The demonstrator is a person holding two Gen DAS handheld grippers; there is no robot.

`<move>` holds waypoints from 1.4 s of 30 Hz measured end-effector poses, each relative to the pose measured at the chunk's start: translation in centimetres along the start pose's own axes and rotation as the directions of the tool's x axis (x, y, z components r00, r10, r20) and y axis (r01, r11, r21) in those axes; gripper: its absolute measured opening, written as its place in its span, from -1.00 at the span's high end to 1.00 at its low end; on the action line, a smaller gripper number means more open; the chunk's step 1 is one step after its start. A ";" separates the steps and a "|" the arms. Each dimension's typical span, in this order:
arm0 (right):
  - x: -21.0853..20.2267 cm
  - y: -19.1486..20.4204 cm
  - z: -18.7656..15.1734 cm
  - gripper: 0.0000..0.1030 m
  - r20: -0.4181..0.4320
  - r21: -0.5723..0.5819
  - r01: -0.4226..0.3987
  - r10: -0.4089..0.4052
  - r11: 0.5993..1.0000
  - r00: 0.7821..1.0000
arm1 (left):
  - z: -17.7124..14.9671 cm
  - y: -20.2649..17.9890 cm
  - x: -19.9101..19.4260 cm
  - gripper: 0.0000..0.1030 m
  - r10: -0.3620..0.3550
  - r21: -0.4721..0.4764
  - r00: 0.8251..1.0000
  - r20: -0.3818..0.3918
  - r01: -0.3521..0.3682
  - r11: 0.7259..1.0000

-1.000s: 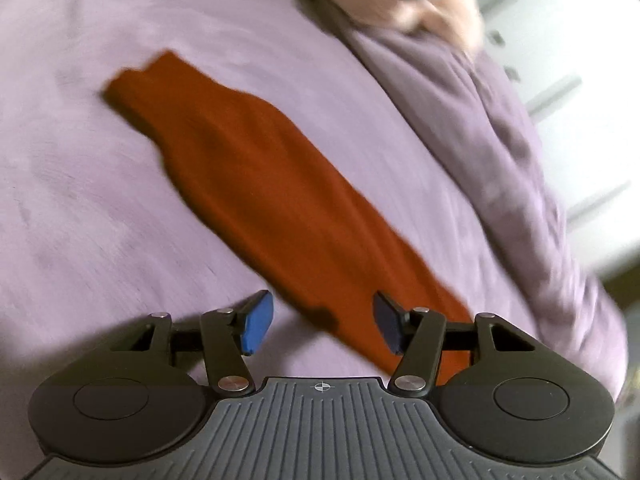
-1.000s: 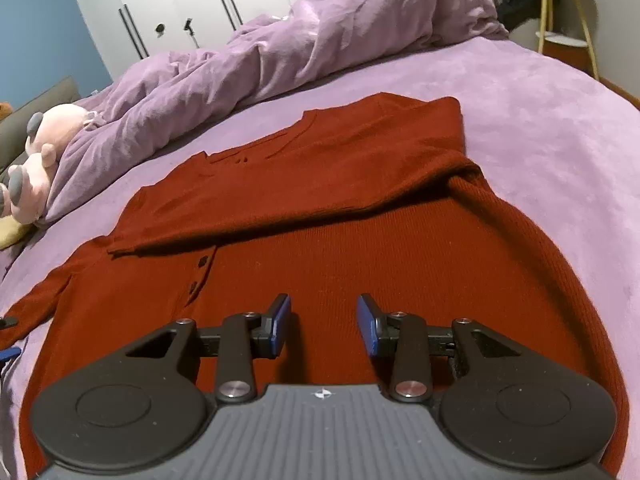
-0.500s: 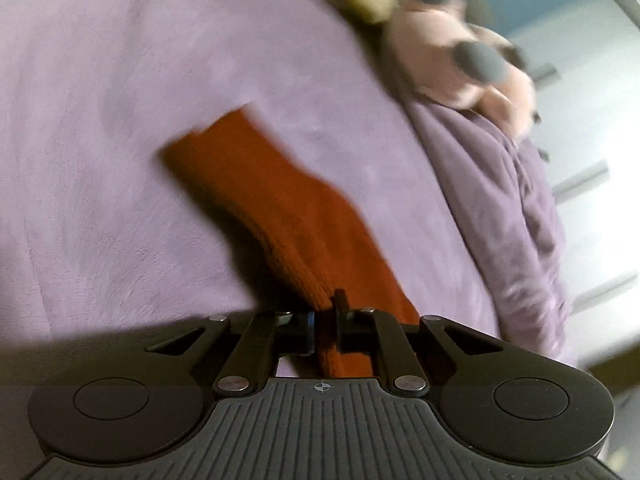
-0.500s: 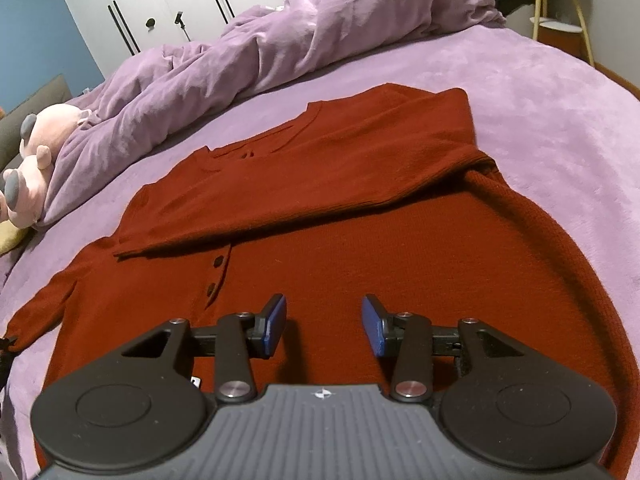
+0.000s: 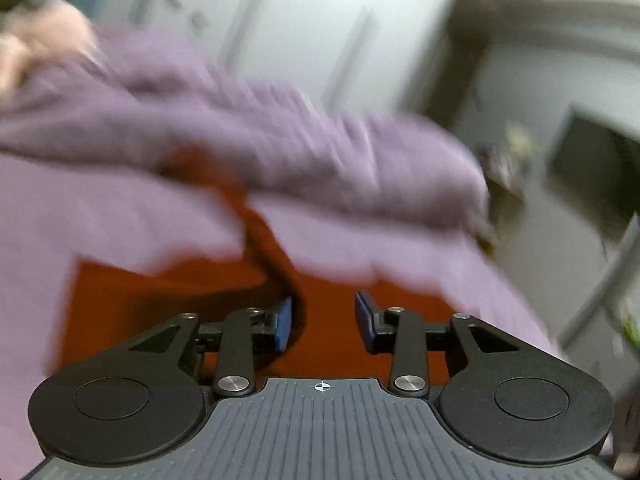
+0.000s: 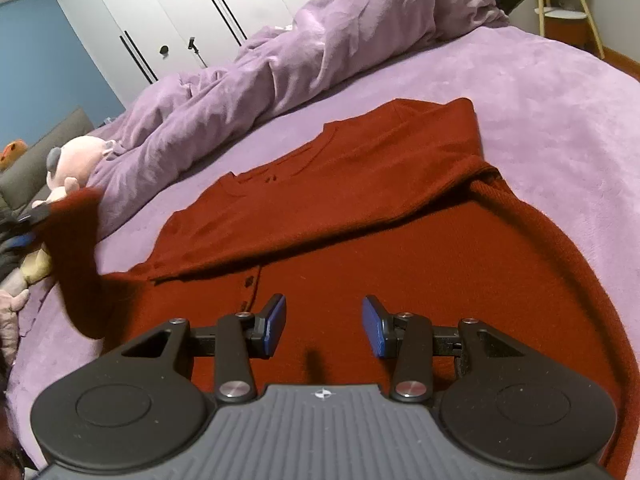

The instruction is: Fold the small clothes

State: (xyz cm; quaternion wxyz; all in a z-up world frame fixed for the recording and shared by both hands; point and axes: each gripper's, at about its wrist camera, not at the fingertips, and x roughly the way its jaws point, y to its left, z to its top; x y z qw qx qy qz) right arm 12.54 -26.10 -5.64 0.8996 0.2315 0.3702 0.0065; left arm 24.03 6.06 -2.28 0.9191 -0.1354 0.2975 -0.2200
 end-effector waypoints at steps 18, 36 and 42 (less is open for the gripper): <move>11.0 1.6 7.3 -0.22 -0.105 0.057 -0.216 0.221 0.975 0.970 | -3.7 7.7 0.5 0.15 0.212 -0.161 0.964 -0.163 -0.238 0.958; 9.6 0.9 10.9 0.92 -0.016 -0.007 -0.232 0.232 0.973 0.973 | -3.4 7.9 0.7 0.09 0.209 -0.161 0.965 -0.156 -0.234 0.959; 11.4 0.1 8.1 -0.30 -0.098 0.003 -0.293 0.292 0.956 0.952 | -4.0 8.4 1.2 0.07 0.201 -0.207 0.963 -0.178 -0.237 0.949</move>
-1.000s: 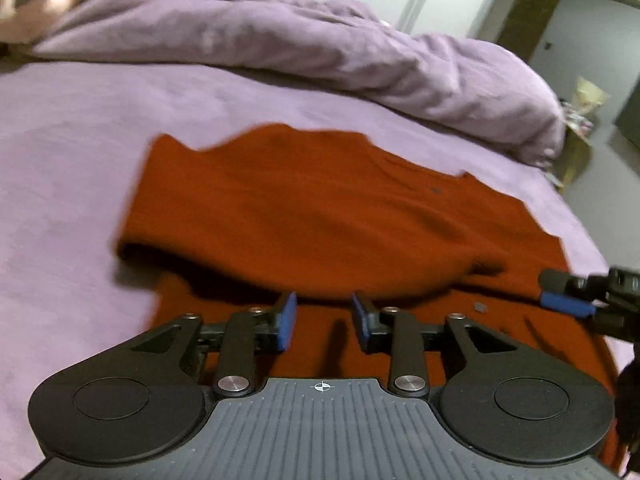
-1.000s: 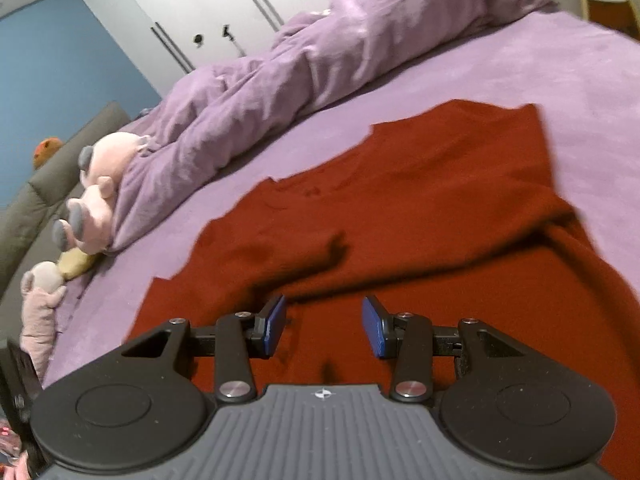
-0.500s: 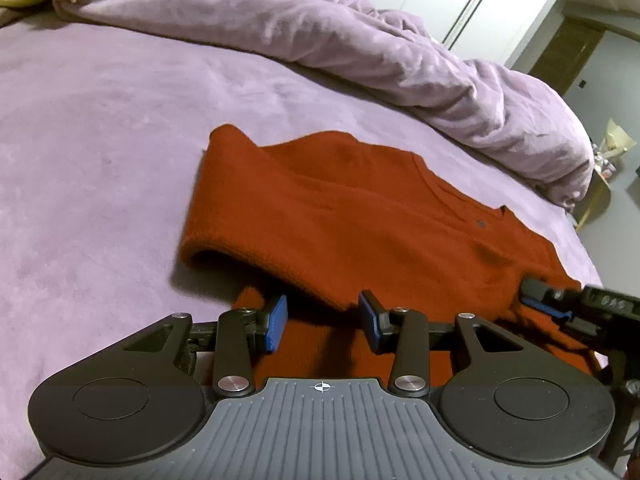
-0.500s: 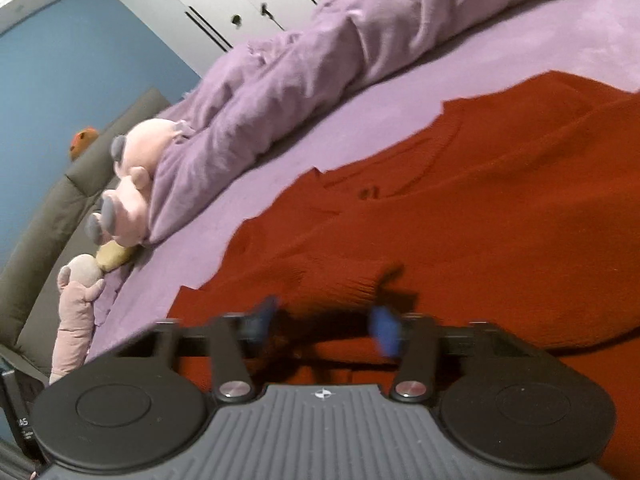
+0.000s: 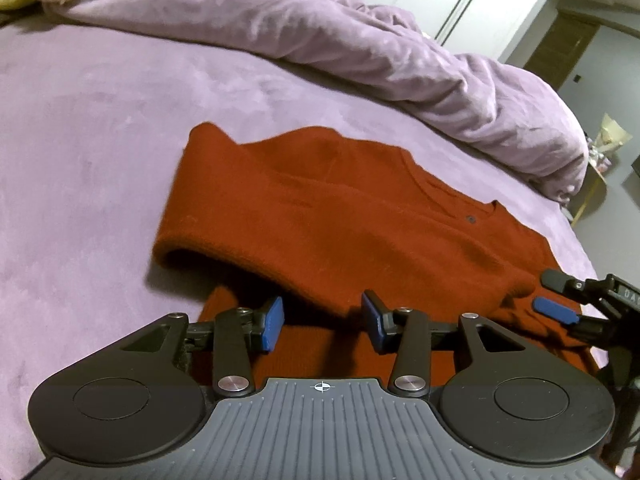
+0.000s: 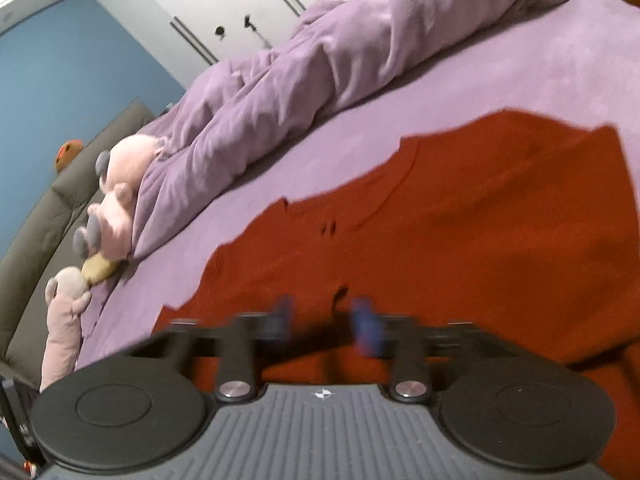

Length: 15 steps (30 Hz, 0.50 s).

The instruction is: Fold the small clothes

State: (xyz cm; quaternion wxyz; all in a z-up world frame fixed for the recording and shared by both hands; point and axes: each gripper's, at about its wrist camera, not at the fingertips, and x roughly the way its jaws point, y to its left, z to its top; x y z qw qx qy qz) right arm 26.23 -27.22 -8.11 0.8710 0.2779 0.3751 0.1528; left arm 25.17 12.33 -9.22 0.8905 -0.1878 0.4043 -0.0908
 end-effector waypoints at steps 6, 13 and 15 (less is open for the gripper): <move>3.3 0.9 -0.7 0.13 -0.019 -0.019 -0.030 0.030 0.999 0.999 | 0.3 0.5 -0.2 -0.02 0.025 0.012 1.000 -0.003 -0.025 1.000; 0.9 4.3 1.3 0.86 0.136 -0.210 0.084 -0.056 0.974 0.989 | 0.8 0.5 -0.2 -0.04 0.032 0.017 0.999 0.008 -0.032 0.999; 0.0 3.1 2.7 0.86 0.176 -0.175 0.181 -0.151 0.968 0.973 | 0.9 0.3 -0.1 -0.05 0.033 0.023 0.999 0.010 -0.033 0.999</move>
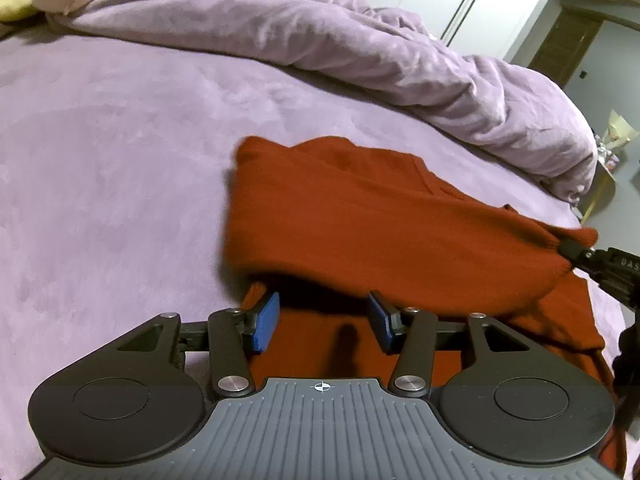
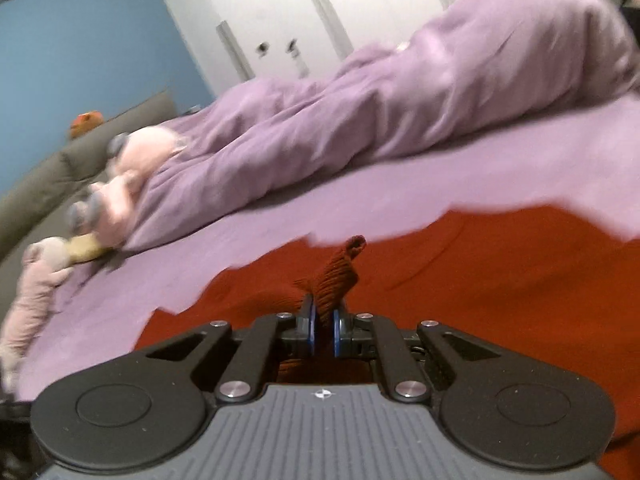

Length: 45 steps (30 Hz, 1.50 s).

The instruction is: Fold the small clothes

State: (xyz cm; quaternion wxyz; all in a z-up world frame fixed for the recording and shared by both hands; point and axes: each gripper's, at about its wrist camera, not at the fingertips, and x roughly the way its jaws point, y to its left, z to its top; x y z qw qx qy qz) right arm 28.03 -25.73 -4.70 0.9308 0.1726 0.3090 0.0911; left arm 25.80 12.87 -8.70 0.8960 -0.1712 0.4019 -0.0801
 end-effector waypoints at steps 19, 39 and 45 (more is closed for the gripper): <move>1.0 -6.0 -2.5 -0.33 -0.026 0.032 0.003 -0.002 0.999 1.000 | 0.7 -1.0 1.2 -0.07 0.014 0.007 0.999 -0.033 -0.014 1.000; -1.1 -3.9 -0.4 0.88 -0.013 0.029 0.148 -0.148 0.989 0.989 | 0.9 -2.1 0.2 -0.15 -0.001 0.051 1.000 -0.007 0.001 0.999; -2.8 -7.2 -0.9 0.82 -0.039 0.077 0.223 -0.221 0.972 0.975 | 1.5 -3.3 -1.4 -0.25 -0.011 0.089 1.000 0.020 0.009 0.996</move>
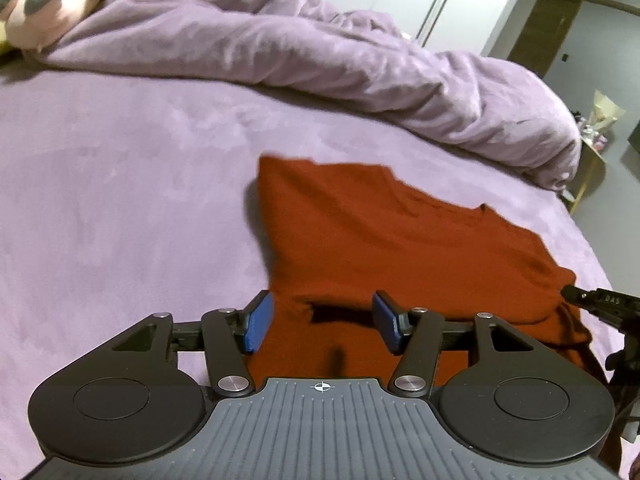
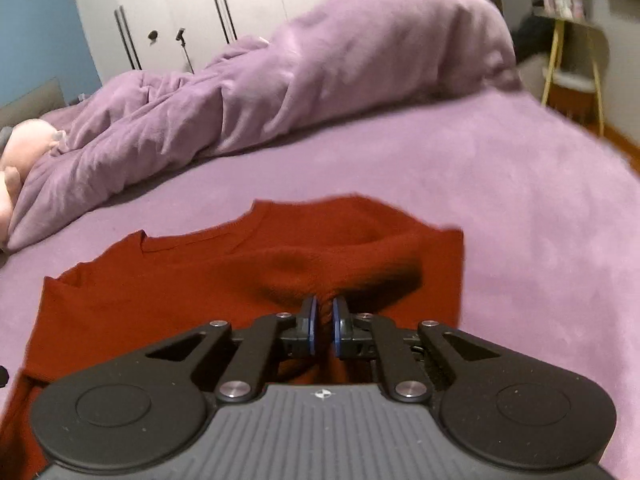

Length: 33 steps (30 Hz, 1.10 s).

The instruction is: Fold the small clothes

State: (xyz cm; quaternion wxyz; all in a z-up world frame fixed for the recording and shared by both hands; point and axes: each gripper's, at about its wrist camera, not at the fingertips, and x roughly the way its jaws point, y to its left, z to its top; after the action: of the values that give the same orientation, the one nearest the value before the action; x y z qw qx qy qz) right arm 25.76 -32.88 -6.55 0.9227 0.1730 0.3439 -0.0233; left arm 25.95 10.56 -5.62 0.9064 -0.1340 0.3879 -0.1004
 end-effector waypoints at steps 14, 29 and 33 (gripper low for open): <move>3.1 -6.7 1.2 -0.07 0.077 0.175 -0.170 0.159 0.970 0.984 | 1.0 -1.5 3.8 -0.28 -0.005 -0.004 0.999 -0.052 0.005 1.000; -0.9 -6.3 3.4 0.78 0.009 0.203 -0.086 0.086 0.975 0.996 | 0.9 -2.6 4.5 -0.28 0.047 0.045 0.997 -0.055 -0.045 0.998; -2.7 -4.2 2.8 0.77 0.057 0.146 -0.052 0.044 0.988 0.997 | 0.9 -3.2 3.7 -0.28 0.049 0.076 0.998 -0.025 -0.047 0.996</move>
State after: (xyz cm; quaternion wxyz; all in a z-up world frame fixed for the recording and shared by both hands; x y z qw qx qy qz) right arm 24.75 -37.93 -4.10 0.9165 0.2483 0.3121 -0.0311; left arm 28.86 6.58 -6.54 0.9076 -0.0893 0.3992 -0.0950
